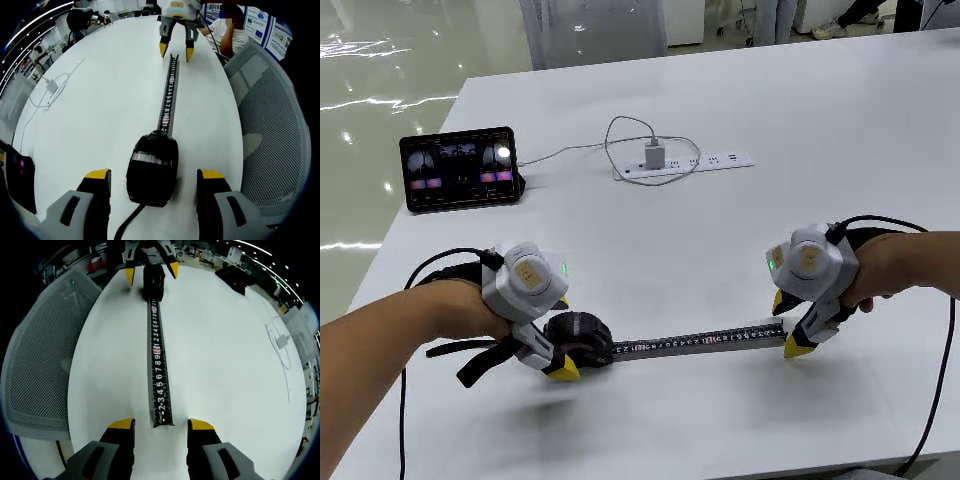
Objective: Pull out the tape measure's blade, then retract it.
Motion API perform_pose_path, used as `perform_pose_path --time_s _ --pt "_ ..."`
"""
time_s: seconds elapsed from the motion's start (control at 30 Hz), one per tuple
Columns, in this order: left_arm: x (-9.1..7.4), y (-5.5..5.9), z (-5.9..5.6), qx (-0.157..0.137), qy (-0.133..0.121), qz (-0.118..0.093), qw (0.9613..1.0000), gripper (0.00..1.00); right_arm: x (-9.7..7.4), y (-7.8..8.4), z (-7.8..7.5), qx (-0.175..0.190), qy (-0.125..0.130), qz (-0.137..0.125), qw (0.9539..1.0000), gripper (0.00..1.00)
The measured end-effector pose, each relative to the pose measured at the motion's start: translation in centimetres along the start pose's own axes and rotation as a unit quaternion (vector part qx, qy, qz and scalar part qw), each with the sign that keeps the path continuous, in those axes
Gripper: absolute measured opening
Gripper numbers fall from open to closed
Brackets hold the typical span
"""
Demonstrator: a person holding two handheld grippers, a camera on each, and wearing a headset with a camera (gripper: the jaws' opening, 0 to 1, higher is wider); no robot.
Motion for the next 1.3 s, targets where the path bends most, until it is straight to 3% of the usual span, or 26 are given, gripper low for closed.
perform_pose_path --time_s 0.07,0.17,0.3,0.4,0.5,0.67,0.73,0.83,0.9,1.03,1.13,1.17,1.23,1.3 --pt "0.0 0.0 -0.3 -0.021 0.007 -0.006 0.9997 0.73 -0.1 0.1 0.1 0.002 0.003 -0.005 1.0 0.42" --pt "0.0 0.2 -0.5 -0.045 0.005 -0.01 0.9989 0.8 -0.1 -0.2 0.5 0.017 0.012 -0.034 0.9992 0.44" --pt "0.1 0.8 -0.9 -0.06 0.006 -0.008 0.9982 0.85 0.2 0.3 0.8 0.032 0.017 -0.045 0.9983 0.48" --pt "0.1 1.1 -1.0 -0.084 0.001 -0.01 0.9964 0.88 0.2 0.2 0.9 0.043 0.025 -0.068 0.9964 0.52" --pt "0.1 0.8 -0.8 -0.136 -0.011 -0.032 0.9901 0.97 0.0 0.5 0.7 0.065 0.037 -0.085 0.9936 0.56" --pt "-0.3 1.3 -0.4 -0.158 -0.029 -0.049 0.9858 0.99 -0.6 0.3 0.7 0.095 0.049 -0.133 0.9855 0.61" --pt "-0.5 1.5 -0.3 -0.182 -0.034 -0.056 0.9811 0.99 -0.9 0.3 0.7 0.103 0.055 -0.143 0.9829 0.64" --pt "-1.0 1.8 0.4 -0.24 -0.051 -0.07 0.9668 0.99 -1.1 0.5 0.7 0.12 0.064 -0.163 0.9773 0.69" --pt "-1.3 1.9 0.7 -0.258 -0.064 -0.08 0.9607 0.99 -1.1 0.6 0.7 0.122 0.066 -0.166 0.9763 0.72" --pt "-2.1 1.9 1.1 -0.265 -0.09 -0.107 0.954 0.99 -1.2 0.8 0.8 0.137 0.077 -0.181 0.9708 0.78" --pt "-2.5 2.0 1.2 -0.274 -0.104 -0.114 0.9493 0.99 -1.4 1.0 0.7 0.152 0.086 -0.199 0.9643 0.82" --pt "-2.7 2.1 1.3 -0.294 -0.104 -0.117 0.943 0.99 -1.6 1.1 0.7 0.159 0.09 -0.21 0.9605 0.84" --pt "-2.9 2.3 1.5 -0.308 -0.11 -0.118 0.9374 0.99 -1.9 1.1 0.8 0.164 0.096 -0.226 0.9553 0.86" --pt "-3.1 2.9 1.7 -0.307 -0.123 -0.127 0.9352 0.99 -2.1 1.5 0.9 0.17 0.102 -0.233 0.9521 0.88"
Point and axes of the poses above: the centre of the closed fingertips' face, and the gripper's own axes: x roughly forward along the fingers, z roughly to its left, y roughly out of its underside, the point moved 3 cm from there along -x, roughly backward along the fingers, and after that the axes turned 14 degrees about -y, right-handed, at the moved point
